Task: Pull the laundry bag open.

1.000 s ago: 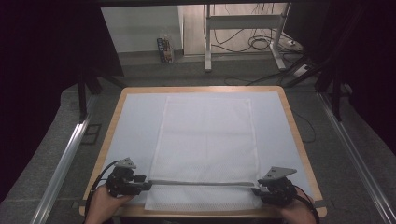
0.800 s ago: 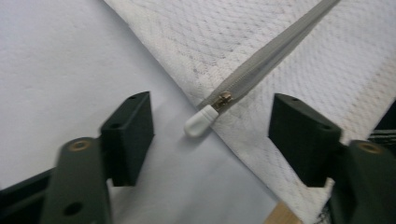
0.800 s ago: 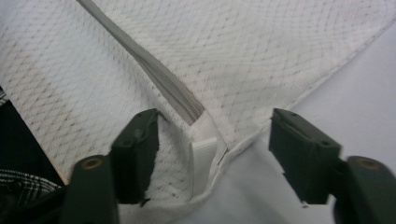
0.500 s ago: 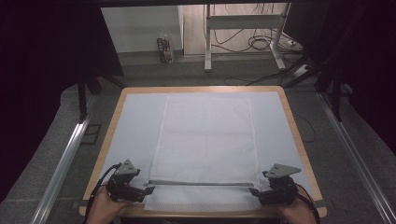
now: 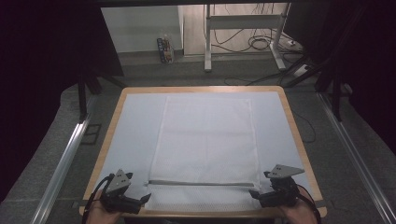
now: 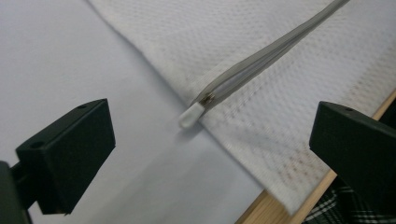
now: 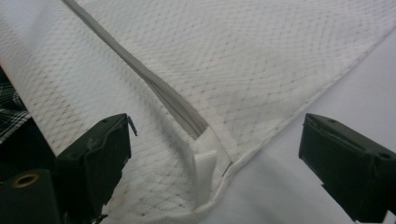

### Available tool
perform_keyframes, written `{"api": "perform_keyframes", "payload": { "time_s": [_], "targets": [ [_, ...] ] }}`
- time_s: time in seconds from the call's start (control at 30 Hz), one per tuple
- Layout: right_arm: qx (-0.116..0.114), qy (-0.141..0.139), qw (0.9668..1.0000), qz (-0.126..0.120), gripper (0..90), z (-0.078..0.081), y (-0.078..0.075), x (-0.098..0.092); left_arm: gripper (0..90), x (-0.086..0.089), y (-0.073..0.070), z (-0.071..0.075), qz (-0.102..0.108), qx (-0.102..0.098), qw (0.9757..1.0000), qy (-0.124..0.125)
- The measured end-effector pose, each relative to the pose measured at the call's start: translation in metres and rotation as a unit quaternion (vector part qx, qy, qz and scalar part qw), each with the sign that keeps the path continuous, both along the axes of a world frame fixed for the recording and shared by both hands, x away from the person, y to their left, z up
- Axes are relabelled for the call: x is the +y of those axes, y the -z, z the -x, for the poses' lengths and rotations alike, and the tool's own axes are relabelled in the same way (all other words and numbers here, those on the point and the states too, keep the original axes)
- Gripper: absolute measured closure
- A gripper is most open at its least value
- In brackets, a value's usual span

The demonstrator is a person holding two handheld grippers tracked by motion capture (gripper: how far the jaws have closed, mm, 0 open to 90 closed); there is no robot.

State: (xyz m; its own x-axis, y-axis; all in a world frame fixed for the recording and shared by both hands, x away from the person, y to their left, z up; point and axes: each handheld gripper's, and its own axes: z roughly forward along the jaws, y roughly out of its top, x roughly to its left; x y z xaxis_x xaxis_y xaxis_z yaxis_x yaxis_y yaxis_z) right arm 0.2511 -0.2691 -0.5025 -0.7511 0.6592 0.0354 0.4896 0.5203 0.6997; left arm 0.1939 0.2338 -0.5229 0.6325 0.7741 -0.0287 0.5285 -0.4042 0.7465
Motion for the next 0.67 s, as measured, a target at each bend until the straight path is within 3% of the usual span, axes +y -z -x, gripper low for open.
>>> {"api": "perform_keyframes", "payload": {
  "time_s": [0.17, 0.43, 0.57, 0.67],
  "targets": [
    [0.010, -0.005, 0.9999, -0.001, 4.5, 0.003, 0.001, 0.000, 1.1, 0.002, 0.002, 0.002, 0.000, 0.004, 1.0000, -0.004],
    [0.034, -0.004, 0.9992, -0.019, 0.5, 0.004, 0.006, -0.007, 2.6, -0.004, 0.003, 0.001, -0.030, 0.007, 0.9995, 0.003],
    [0.041, -0.005, 0.9988, -0.026, 0.2, 0.005, 0.008, -0.009, 2.7, -0.003, 0.003, 0.000, -0.025, 0.009, 0.9997, -0.001],
    [0.034, -0.011, 0.9989, -0.029, 0.0, 0.005, 0.008, -0.009, 2.7, -0.003, 0.004, 0.000, -0.021, 0.011, 0.9997, -0.004]
  ]
}}
